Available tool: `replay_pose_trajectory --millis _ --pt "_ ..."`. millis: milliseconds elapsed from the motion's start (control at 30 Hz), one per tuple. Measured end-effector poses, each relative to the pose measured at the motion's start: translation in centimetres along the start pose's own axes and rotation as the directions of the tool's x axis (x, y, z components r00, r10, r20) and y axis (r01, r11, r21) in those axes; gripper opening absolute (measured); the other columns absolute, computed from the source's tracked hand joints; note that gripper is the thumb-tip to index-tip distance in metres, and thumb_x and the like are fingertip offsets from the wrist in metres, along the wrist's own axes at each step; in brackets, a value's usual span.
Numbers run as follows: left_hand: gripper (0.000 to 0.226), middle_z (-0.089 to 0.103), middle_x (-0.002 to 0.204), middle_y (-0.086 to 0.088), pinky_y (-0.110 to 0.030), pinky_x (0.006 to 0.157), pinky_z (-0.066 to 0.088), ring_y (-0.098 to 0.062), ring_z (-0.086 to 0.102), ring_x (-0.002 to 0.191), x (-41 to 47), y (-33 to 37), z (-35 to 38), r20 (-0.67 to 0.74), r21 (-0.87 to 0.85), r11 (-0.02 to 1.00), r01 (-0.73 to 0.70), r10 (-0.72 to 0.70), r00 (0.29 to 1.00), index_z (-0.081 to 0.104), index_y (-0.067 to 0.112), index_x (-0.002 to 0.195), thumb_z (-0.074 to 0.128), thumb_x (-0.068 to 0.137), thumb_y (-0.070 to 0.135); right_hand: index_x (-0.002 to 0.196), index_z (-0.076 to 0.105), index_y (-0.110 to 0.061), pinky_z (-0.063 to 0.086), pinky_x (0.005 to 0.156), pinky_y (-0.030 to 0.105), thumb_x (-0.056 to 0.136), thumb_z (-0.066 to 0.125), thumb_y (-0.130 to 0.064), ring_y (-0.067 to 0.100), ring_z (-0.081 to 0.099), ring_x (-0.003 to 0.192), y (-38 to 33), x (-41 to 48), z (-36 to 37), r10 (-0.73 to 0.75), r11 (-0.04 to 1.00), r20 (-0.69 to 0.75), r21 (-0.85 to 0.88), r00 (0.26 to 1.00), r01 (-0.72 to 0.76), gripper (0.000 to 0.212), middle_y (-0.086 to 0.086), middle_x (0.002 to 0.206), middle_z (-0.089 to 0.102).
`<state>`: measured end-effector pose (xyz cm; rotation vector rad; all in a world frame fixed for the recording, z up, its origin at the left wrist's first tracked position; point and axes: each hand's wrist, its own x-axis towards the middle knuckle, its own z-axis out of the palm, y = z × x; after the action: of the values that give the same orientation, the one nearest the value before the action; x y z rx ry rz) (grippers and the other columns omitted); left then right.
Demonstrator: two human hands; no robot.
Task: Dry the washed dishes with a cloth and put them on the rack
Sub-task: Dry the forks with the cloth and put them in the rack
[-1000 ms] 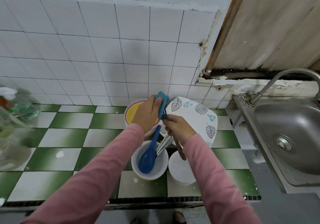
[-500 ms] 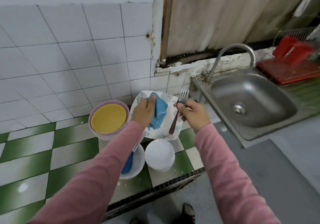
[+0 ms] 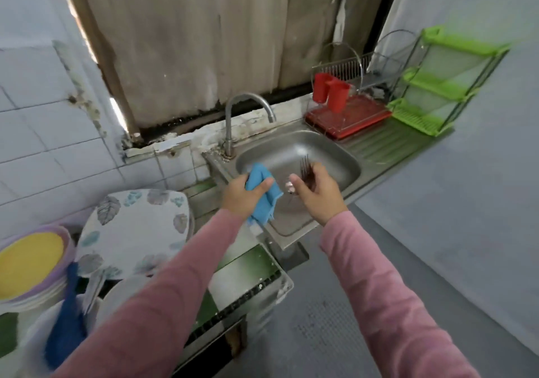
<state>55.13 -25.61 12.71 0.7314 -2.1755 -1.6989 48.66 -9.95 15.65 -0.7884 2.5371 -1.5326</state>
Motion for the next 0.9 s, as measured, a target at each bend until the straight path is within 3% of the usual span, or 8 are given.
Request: replay_pose_trajectory --millis 67,167,267,333,467,600,733,900 --pt "0.015 0.063 0.079 0.003 -0.018 0.057 0.044 -0.013 0.059 0.072 0.5 1.9 4.4 0.042 0.045 0.997 -0.056 0.054 0.998 0.063 0.015 0.09 0.07 0.09 0.029 0.09 0.046 -0.009 0.037 0.057 0.016 0.1 0.056 -0.022 0.012 0.048 0.063 2.1 0.6 -3.8 -0.004 0.998 -0.048 -0.06 0.999 0.001 0.019 0.0 0.073 0.053" --pt "0.01 0.061 0.074 0.008 -0.007 0.047 0.039 0.001 0.058 0.059 1.1 4.6 10.1 0.045 0.044 0.995 -0.091 0.089 0.995 0.064 0.014 0.091 0.066 0.094 0.023 0.106 0.057 -0.007 0.047 0.078 0.034 0.102 0.047 -0.017 0.031 0.062 0.084 5.7 2.1 -8.1 -0.025 0.993 -0.112 -0.121 0.993 0.012 0.014 0.015 0.094 0.064" --pt "0.012 0.06 0.078 0.008 -0.004 0.048 0.039 0.0 0.055 0.065 1.7 6.2 14.4 0.036 0.031 0.993 -0.116 0.115 0.993 0.063 0.013 0.097 0.064 0.095 0.025 0.119 0.063 -0.01 0.049 0.093 0.042 0.102 0.043 -0.012 0.034 0.064 0.095 8.8 3.6 -11.4 -0.035 0.984 -0.2 -0.18 0.979 -0.002 0.026 0.016 0.108 0.063" --pt "0.015 0.06 0.078 0.007 -0.007 0.052 0.04 -0.006 0.056 0.069 2.5 6.8 16.5 0.039 0.045 0.991 -0.122 0.121 0.992 0.06 0.016 0.091 0.063 0.095 0.03 0.12 0.064 -0.013 0.05 0.093 0.046 0.101 0.043 -0.013 0.034 0.065 0.09 10.4 4.6 -13.1 -0.035 0.985 -0.252 -0.175 0.967 -0.01 0.028 0.016 0.106 0.063" --pt "0.023 0.061 0.085 0.007 -0.035 0.073 0.05 -0.015 0.061 0.079 5.7 7.0 19.4 0.003 0.12 0.987 -0.107 0.107 0.994 0.055 0.018 0.097 0.058 0.096 0.041 0.122 0.067 -0.012 0.054 0.086 0.049 0.098 0.045 -0.014 0.032 0.068 0.083 12.1 7.1 -15.3 -0.101 0.989 -0.347 -0.141 0.932 0.054 0.033 0.013 0.101 0.066" --pt "0.027 0.061 0.095 0.002 -0.024 0.064 0.042 -0.009 0.057 0.078 10.5 8.2 21.2 -0.07 0.075 0.987 -0.139 0.144 0.987 0.056 0.015 0.111 0.058 0.097 0.038 0.124 0.067 -0.011 0.056 0.086 0.046 0.094 0.05 0.002 0.027 0.069 0.081 13.1 10.7 -16.5 -0.211 0.976 -0.405 -0.136 0.89 0.169 0.038 0.006 0.097 0.065" --pt "0.029 0.06 0.095 0.002 -0.03 0.073 0.043 -0.018 0.058 0.086 16.2 10.1 22.3 -0.155 0.061 0.981 -0.184 0.191 0.969 0.057 0.015 0.111 0.06 0.096 0.039 0.125 0.067 -0.011 0.055 0.089 0.042 0.092 0.051 0.007 0.026 0.067 0.091 13.3 17.0 -17.4 -0.323 0.946 -0.443 -0.123 0.836 0.3 0.041 0.005 0.103 0.067" --pt "0.023 0.057 0.093 0.002 -0.025 0.068 0.039 -0.016 0.053 0.082 22.7 13.1 22.6 -0.289 0.112 0.97 -0.218 0.241 0.926 0.055 0.016 0.105 0.059 0.096 0.036 0.125 0.065 -0.006 0.045 0.098 0.013 0.085 0.053 0.02 0.008 0.06 0.102 12.5 25.6 -17.8 -0.412 0.905 -0.472 -0.114 0.78 0.409 0.049 0.005 0.112 0.066"
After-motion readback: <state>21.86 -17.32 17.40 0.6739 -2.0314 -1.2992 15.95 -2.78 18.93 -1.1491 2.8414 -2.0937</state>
